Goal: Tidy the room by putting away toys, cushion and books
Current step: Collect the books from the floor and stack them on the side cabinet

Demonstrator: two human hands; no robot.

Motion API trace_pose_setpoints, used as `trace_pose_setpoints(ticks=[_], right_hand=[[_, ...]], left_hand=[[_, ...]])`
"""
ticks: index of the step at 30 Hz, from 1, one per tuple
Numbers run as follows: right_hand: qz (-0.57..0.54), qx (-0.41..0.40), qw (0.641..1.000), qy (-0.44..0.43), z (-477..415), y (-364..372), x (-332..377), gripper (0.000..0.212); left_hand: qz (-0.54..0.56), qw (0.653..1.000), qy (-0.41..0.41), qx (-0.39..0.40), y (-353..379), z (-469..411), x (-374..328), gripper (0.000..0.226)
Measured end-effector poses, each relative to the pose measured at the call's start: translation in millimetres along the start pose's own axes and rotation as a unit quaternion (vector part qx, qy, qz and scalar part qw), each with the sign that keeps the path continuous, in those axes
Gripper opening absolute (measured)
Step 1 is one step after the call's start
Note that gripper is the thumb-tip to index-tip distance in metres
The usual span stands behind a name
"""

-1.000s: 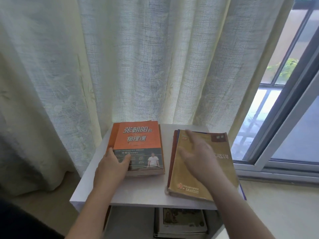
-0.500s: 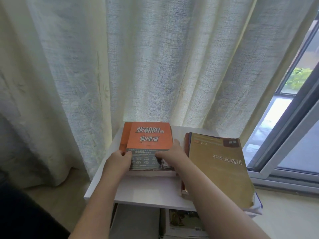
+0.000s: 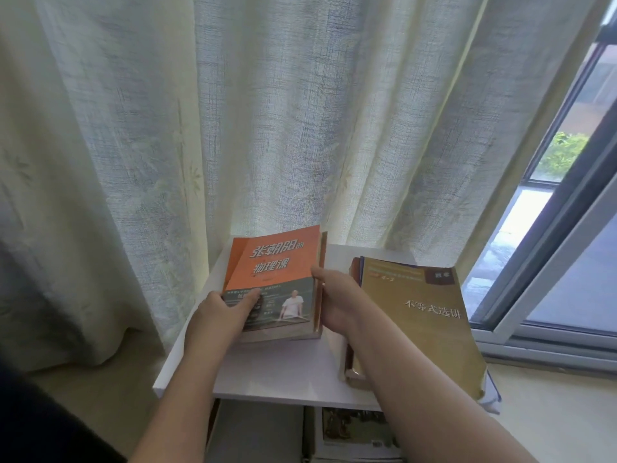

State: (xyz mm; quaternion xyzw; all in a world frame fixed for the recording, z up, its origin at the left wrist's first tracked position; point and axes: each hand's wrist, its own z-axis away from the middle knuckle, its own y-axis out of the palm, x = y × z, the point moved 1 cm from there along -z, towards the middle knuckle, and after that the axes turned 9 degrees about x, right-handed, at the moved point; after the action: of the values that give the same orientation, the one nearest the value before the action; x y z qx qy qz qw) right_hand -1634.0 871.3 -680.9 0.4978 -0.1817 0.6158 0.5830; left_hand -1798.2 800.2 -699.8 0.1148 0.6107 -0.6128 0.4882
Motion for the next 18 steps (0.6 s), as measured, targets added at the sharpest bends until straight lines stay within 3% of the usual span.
trace_pose_setpoints(ticks=[4, 8, 13, 18], right_hand=[[0.04, -0.058, 0.996, -0.056, 5.1, -3.9, 1.6, 0.033], [0.051, -0.089, 0.987, -0.124, 24.0, -14.7, 12.2, 0.021], [0.115, -0.115, 0.967, -0.195, 56.4, -30.9, 37.3, 0.015], [0.102, -0.171, 0.958, -0.205, 93.9, -73.0, 47.5, 0.017]], left_hand=[[-0.012, 1.0, -0.013, -0.002, -8.8, -5.0, 4.3, 0.055], [-0.005, 1.0, -0.023, 0.004, -10.8, -7.6, 4.8, 0.05], [-0.006, 1.0, -0.03, 0.004, -4.4, -9.2, 8.0, 0.063], [-0.148, 0.986, -0.015, -0.079, 7.2, 11.5, -8.0, 0.07]])
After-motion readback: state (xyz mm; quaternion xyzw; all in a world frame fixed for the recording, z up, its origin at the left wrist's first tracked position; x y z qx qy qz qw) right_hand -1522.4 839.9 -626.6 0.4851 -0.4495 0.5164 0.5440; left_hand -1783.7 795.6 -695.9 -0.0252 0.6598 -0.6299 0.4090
